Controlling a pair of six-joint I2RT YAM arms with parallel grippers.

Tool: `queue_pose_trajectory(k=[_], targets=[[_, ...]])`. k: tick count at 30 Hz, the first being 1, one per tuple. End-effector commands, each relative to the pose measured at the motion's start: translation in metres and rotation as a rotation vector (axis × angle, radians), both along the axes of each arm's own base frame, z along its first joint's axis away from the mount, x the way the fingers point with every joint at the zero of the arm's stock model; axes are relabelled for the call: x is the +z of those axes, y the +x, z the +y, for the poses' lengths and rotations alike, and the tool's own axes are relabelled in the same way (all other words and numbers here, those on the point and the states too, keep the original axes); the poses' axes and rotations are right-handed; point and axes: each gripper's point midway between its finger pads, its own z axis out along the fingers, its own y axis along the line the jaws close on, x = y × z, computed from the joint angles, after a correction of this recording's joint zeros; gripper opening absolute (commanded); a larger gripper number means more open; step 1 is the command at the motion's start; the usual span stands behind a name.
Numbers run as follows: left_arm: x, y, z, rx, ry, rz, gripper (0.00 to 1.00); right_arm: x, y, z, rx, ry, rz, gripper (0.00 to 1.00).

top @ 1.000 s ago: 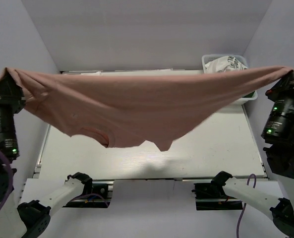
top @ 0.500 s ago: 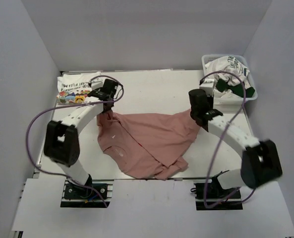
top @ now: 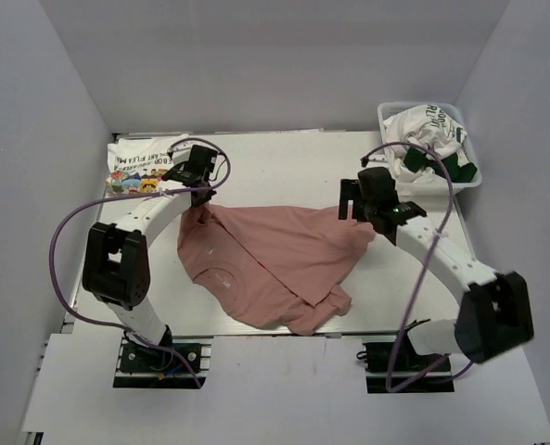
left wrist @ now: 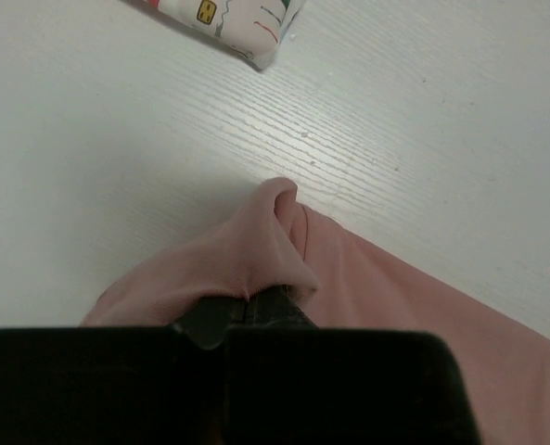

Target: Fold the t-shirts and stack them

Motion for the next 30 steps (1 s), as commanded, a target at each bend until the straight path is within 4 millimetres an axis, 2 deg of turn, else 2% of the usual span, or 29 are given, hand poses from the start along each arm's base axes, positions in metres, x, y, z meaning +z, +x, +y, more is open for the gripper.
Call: queue_pose_trajectory(k=[1, 3, 4, 5, 6, 7, 10, 14, 17, 18, 19, 23, 26, 27, 28, 30], targets=[[0.041, 0.001, 0.001, -0.004, -0.037, -0.116, 0.00, 0.004, -0.062, 0.075, 0.343, 0.249, 0.098, 0.90], [0.043, -0.001, 0.002, -0.004, -0.037, -0.114, 0.00, 0.007, -0.084, 0.090, 0.390, 0.291, 0.124, 0.90], [0.043, -0.006, 0.003, 0.002, -0.041, -0.110, 0.00, -0.011, -0.116, 0.106, 0.467, 0.265, 0.198, 0.90], [0.050, -0.007, 0.004, 0.002, -0.046, -0.125, 0.00, -0.015, -0.132, 0.115, 0.520, 0.279, 0.239, 0.90], [0.044, -0.013, 0.005, 0.002, -0.041, -0.111, 0.00, -0.024, -0.146, 0.116, 0.548, 0.253, 0.279, 0.90], [0.043, -0.016, 0.004, -0.005, -0.050, -0.107, 0.01, -0.030, -0.167, 0.128, 0.620, 0.223, 0.314, 0.90], [0.039, -0.026, 0.006, -0.011, -0.059, -0.110, 0.02, -0.053, -0.194, 0.130, 0.680, 0.141, 0.408, 0.90], [0.026, -0.040, 0.011, -0.011, -0.054, -0.094, 0.03, -0.077, -0.213, 0.131, 0.695, 0.042, 0.479, 0.90], [0.019, -0.048, 0.010, -0.022, -0.066, -0.085, 0.03, -0.085, -0.216, 0.121, 0.641, -0.017, 0.499, 0.81], [0.018, -0.051, 0.008, -0.032, -0.078, -0.080, 0.03, -0.087, -0.218, 0.119, 0.630, -0.029, 0.503, 0.75], [0.012, -0.053, 0.006, -0.038, -0.084, -0.074, 0.02, -0.092, -0.219, 0.117, 0.628, -0.040, 0.513, 0.73], [0.012, -0.054, 0.007, -0.031, -0.093, -0.084, 0.01, -0.102, -0.219, 0.116, 0.624, -0.084, 0.525, 0.68], [0.012, -0.056, 0.009, -0.025, -0.085, -0.087, 0.01, -0.107, -0.217, 0.119, 0.612, -0.100, 0.525, 0.56], [0.012, -0.056, 0.009, -0.025, -0.085, -0.087, 0.00, -0.104, -0.214, 0.122, 0.603, -0.095, 0.517, 0.50], [0.014, -0.058, 0.010, -0.025, -0.085, -0.087, 0.00, -0.103, -0.211, 0.121, 0.586, -0.101, 0.504, 0.36], [0.014, -0.058, 0.010, -0.025, -0.085, -0.087, 0.00, -0.097, -0.205, 0.125, 0.569, -0.080, 0.462, 0.27]])
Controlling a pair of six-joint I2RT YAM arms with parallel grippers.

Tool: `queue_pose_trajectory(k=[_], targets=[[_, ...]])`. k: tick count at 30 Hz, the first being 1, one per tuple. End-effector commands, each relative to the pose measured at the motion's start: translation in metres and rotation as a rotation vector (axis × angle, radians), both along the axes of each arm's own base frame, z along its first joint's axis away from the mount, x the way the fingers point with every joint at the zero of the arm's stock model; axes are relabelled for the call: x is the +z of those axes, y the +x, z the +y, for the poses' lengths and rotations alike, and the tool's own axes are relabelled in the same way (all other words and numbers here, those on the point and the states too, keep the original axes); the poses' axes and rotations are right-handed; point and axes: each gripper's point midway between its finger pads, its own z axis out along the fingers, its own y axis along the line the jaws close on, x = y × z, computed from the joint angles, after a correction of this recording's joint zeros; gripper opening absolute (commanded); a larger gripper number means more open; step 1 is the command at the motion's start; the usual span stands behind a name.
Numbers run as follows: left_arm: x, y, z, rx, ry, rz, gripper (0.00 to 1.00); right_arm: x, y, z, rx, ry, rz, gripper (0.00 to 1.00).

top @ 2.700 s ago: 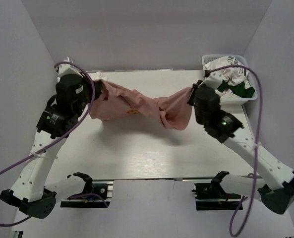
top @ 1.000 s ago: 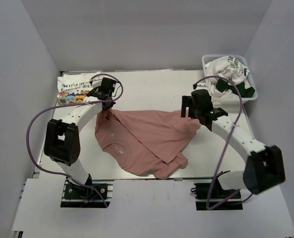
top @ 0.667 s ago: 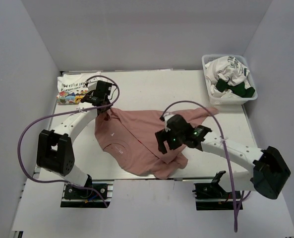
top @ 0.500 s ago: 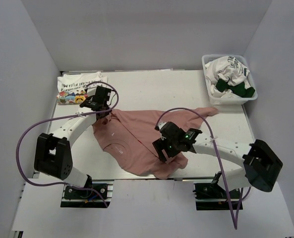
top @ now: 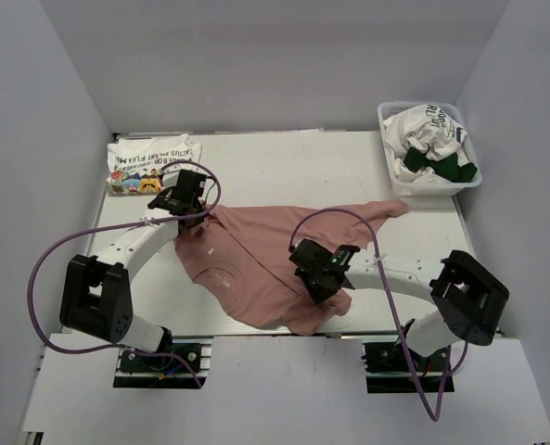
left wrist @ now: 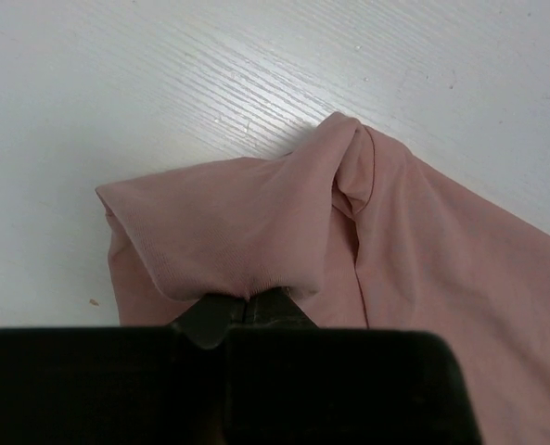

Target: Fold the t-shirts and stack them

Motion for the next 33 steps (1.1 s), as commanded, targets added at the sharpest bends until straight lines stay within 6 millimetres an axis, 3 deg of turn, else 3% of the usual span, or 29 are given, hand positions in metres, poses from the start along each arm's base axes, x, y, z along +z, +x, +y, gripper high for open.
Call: queue_pose_trajectory(k=[1, 3, 4, 7, 10, 12, 13, 15, 17, 18, 21, 22, 25, 26, 27, 29, 30, 33], targets=[[0.021, 0.003, 0.000, 0.010, -0.028, -0.071, 0.00, 0.019, 0.017, 0.009, -0.050, 0.037, -0.091, 0.22], [0.021, 0.003, 0.000, 0.010, -0.028, -0.071, 0.00, 0.032, 0.026, 0.015, -0.072, 0.086, -0.137, 0.14], [0.021, 0.003, 0.000, 0.010, -0.028, -0.071, 0.00, 0.036, 0.029, 0.018, -0.073, 0.103, -0.156, 0.00], [0.024, 0.001, 0.003, 0.018, -0.019, -0.074, 0.00, 0.053, 0.042, 0.018, -0.118, 0.133, -0.225, 0.00], [0.033, 0.002, 0.006, 0.030, -0.007, -0.089, 0.00, 0.074, 0.069, 0.010, -0.221, 0.124, -0.343, 0.00], [0.043, 0.007, 0.007, 0.036, -0.006, -0.109, 0.00, 0.093, 0.095, -0.006, -0.350, 0.104, -0.467, 0.00], [0.046, 0.007, 0.007, 0.036, -0.006, -0.109, 0.00, 0.108, 0.114, -0.022, -0.436, 0.100, -0.535, 0.00], [0.069, 0.013, 0.009, 0.047, 0.000, -0.165, 0.00, 0.143, 0.139, -0.045, -0.568, 0.112, -0.655, 0.00], [0.089, 0.019, 0.008, 0.030, 0.003, -0.206, 0.00, 0.195, 0.156, -0.061, -0.667, 0.184, -0.767, 0.00], [0.118, 0.022, 0.009, 0.033, -0.006, -0.269, 0.00, 0.216, 0.164, -0.076, -0.716, 0.174, -0.848, 0.00], [0.171, 0.026, 0.007, 0.029, -0.025, -0.384, 0.00, 0.295, 0.170, -0.109, -0.774, 0.243, -1.051, 0.00], [0.189, 0.022, 0.008, 0.031, -0.039, -0.423, 0.00, 0.311, 0.169, -0.116, -0.793, 0.260, -1.091, 0.00], [0.241, 0.014, 0.001, -0.032, -0.071, -0.532, 0.00, 0.385, 0.149, -0.148, -0.819, 0.368, -1.249, 0.00], [0.276, 0.004, -0.004, -0.075, -0.114, -0.614, 0.00, 0.401, 0.141, -0.154, -0.805, 0.406, -1.276, 0.00], [0.292, -0.004, -0.004, -0.108, -0.114, -0.650, 0.00, 0.431, 0.133, -0.159, -0.791, 0.445, -1.319, 0.00], [0.335, -0.022, -0.006, -0.154, -0.149, -0.762, 0.00, 0.458, 0.120, -0.165, -0.748, 0.494, -1.349, 0.00], [0.360, -0.042, 0.000, -0.169, -0.151, -0.832, 0.00, 0.488, 0.105, -0.178, -0.733, 0.521, -1.381, 0.00], [0.418, -0.080, -0.003, -0.278, -0.178, -0.978, 0.00, 0.521, 0.085, -0.189, -0.670, 0.562, -1.425, 0.00]])
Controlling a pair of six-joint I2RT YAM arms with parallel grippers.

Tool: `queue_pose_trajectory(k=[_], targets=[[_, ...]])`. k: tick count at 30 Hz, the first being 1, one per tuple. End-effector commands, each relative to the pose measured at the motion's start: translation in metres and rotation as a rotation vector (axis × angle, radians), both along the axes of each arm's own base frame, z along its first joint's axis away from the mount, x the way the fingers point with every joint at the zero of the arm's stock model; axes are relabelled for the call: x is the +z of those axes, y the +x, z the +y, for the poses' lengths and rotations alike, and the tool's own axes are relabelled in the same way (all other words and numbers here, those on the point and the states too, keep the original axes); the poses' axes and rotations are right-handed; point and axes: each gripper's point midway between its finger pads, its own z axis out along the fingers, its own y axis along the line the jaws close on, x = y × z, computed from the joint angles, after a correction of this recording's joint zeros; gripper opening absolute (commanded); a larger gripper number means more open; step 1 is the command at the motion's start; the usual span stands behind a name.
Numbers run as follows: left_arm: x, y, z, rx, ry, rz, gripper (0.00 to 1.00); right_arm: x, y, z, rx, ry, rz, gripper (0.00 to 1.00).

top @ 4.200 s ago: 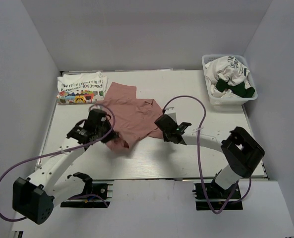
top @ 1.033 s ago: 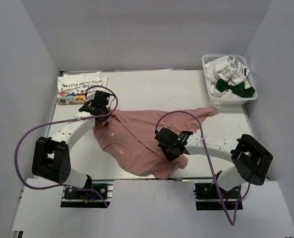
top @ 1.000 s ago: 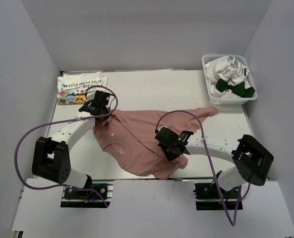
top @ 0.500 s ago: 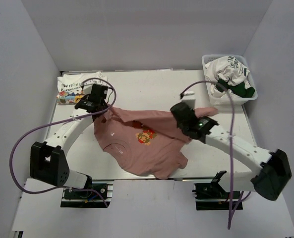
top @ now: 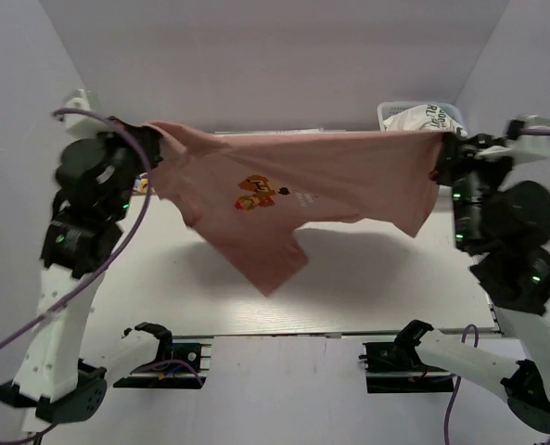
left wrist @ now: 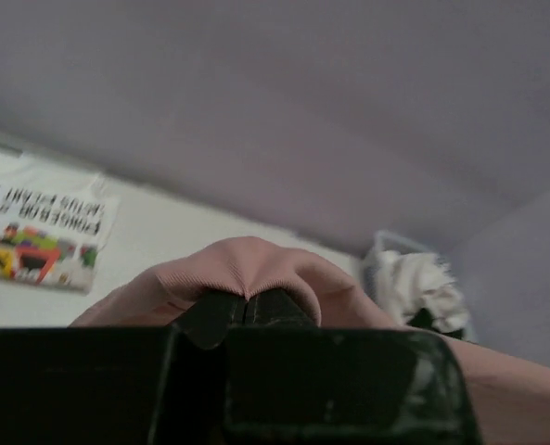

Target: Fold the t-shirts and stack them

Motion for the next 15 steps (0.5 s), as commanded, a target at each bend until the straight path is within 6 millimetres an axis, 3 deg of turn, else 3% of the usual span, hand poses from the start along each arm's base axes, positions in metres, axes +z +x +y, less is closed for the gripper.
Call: queue_pose_trajectory(k=[1, 2, 3, 4, 5, 7, 8, 11, 15], targets=[[0.087, -0.057, -0.005, -0.150, 0.020, -0.248, 0.00, 0.063, -0.036, -0.019, 0.078, -0.037, -0.141, 0.00], [0.116, -0.076, -0.002, -0.169, 0.017, -0.316, 0.00, 0.081, -0.048, -0.026, 0.103, -0.016, -0.183, 0.00], [0.125, -0.087, 0.000, -0.181, 0.019, -0.327, 0.00, 0.083, -0.056, -0.017, 0.186, -0.057, -0.188, 0.00], [0.138, -0.099, 0.002, -0.193, 0.030, -0.356, 0.00, 0.112, -0.079, -0.031, 0.211, -0.019, -0.265, 0.00], [0.162, -0.117, 0.006, -0.199, 0.018, -0.417, 0.00, 0.121, -0.091, -0.023, 0.298, -0.050, -0.303, 0.00], [0.179, -0.139, 0.009, -0.221, 0.039, -0.465, 0.00, 0.131, -0.104, -0.022, 0.346, -0.072, -0.336, 0.00], [0.199, -0.159, 0.014, -0.224, 0.027, -0.531, 0.00, 0.151, -0.126, -0.026, 0.410, -0.071, -0.406, 0.00], [0.232, -0.198, 0.022, -0.236, 0.009, -0.649, 0.00, 0.165, -0.144, -0.028, 0.459, -0.094, -0.453, 0.00], [0.239, -0.202, 0.024, -0.234, 0.005, -0.673, 0.00, 0.165, -0.143, -0.031, 0.432, -0.093, -0.451, 0.00]])
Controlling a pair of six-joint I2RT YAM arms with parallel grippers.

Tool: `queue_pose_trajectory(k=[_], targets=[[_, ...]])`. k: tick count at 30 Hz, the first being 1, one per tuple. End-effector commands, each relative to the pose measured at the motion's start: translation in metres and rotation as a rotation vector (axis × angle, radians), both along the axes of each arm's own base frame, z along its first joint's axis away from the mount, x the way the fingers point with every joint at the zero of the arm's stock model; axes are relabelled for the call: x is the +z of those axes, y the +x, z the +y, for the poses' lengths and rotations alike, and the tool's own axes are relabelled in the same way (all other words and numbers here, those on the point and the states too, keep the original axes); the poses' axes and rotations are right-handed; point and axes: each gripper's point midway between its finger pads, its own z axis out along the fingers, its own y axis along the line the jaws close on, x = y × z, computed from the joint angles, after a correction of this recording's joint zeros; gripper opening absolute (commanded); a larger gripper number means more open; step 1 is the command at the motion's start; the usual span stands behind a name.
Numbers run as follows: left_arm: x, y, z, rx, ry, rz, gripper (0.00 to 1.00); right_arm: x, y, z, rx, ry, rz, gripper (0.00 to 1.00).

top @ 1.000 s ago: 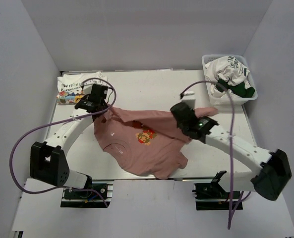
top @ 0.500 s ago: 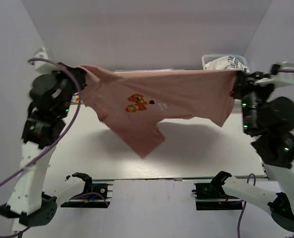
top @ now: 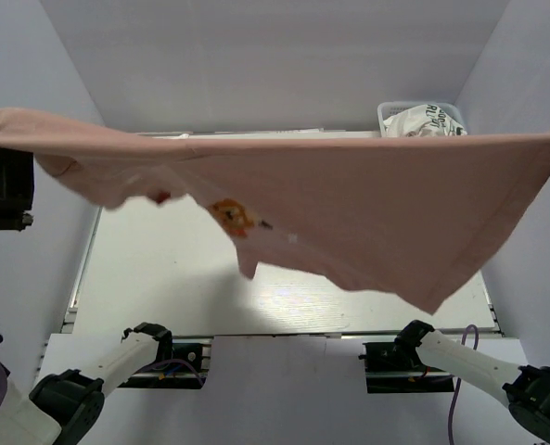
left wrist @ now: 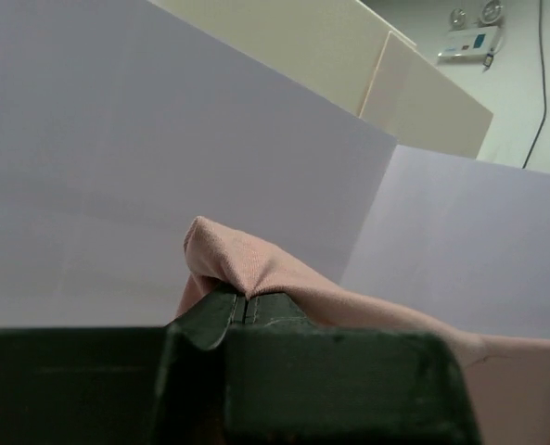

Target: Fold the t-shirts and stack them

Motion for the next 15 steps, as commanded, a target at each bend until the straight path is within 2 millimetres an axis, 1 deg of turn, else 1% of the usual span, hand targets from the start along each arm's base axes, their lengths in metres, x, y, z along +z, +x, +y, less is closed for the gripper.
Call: queue_pose_trajectory(k=[1, 2, 3, 4, 5, 6, 7, 8, 9, 10, 11, 12, 13, 14, 15], targets=[[-0.009, 0.022, -0.007, 0.013, 0.040, 0.051, 0.00, -0.010, 0.012, 0.011, -0.019, -0.074, 0.021, 0.00], [-0.010, 0.027, -0.009, 0.013, 0.044, 0.061, 0.00, -0.018, 0.023, 0.018, -0.030, -0.090, 0.040, 0.00], [-0.012, 0.036, -0.012, 0.013, 0.049, 0.076, 0.00, -0.020, 0.036, 0.016, -0.082, -0.068, 0.067, 0.00], [-0.017, 0.050, -0.014, 0.022, 0.050, 0.101, 0.00, -0.018, 0.036, 0.010, -0.110, -0.049, 0.057, 0.00], [-0.024, 0.062, -0.018, 0.022, 0.059, 0.129, 0.00, -0.038, 0.059, 0.025, -0.132, -0.085, 0.116, 0.00], [-0.037, 0.088, -0.024, 0.035, 0.070, 0.185, 0.00, -0.043, 0.074, 0.009, -0.249, -0.021, 0.165, 0.00], [-0.045, 0.103, -0.026, 0.046, 0.072, 0.212, 0.00, -0.043, 0.083, 0.004, -0.317, -0.004, 0.166, 0.00], [-0.055, 0.120, -0.028, 0.070, 0.084, 0.245, 0.00, -0.083, 0.125, 0.029, -0.392, -0.099, 0.264, 0.00], [-0.086, 0.156, -0.036, 0.090, 0.118, 0.336, 0.00, -0.081, 0.131, -0.002, -0.602, 0.002, 0.282, 0.00], [-0.100, 0.176, -0.038, 0.112, 0.118, 0.368, 0.00, -0.108, 0.153, 0.008, -0.675, -0.052, 0.327, 0.00], [-0.120, 0.197, -0.036, 0.160, 0.113, 0.419, 0.00, -0.135, 0.180, 0.018, -0.770, -0.114, 0.389, 0.00], [-0.167, 0.228, -0.037, 0.207, 0.138, 0.526, 0.00, -0.168, 0.202, 0.032, -0.800, -0.177, 0.420, 0.00], [-0.195, 0.255, -0.038, 0.250, 0.148, 0.586, 0.00, -0.195, 0.226, 0.043, -0.809, -0.210, 0.473, 0.00], [-0.250, 0.279, -0.034, 0.315, 0.168, 0.701, 0.00, -0.223, 0.253, 0.064, -0.764, -0.286, 0.517, 0.00], [-0.279, 0.295, -0.030, 0.357, 0.155, 0.765, 0.00, -0.262, 0.271, 0.066, -0.713, -0.298, 0.619, 0.00]])
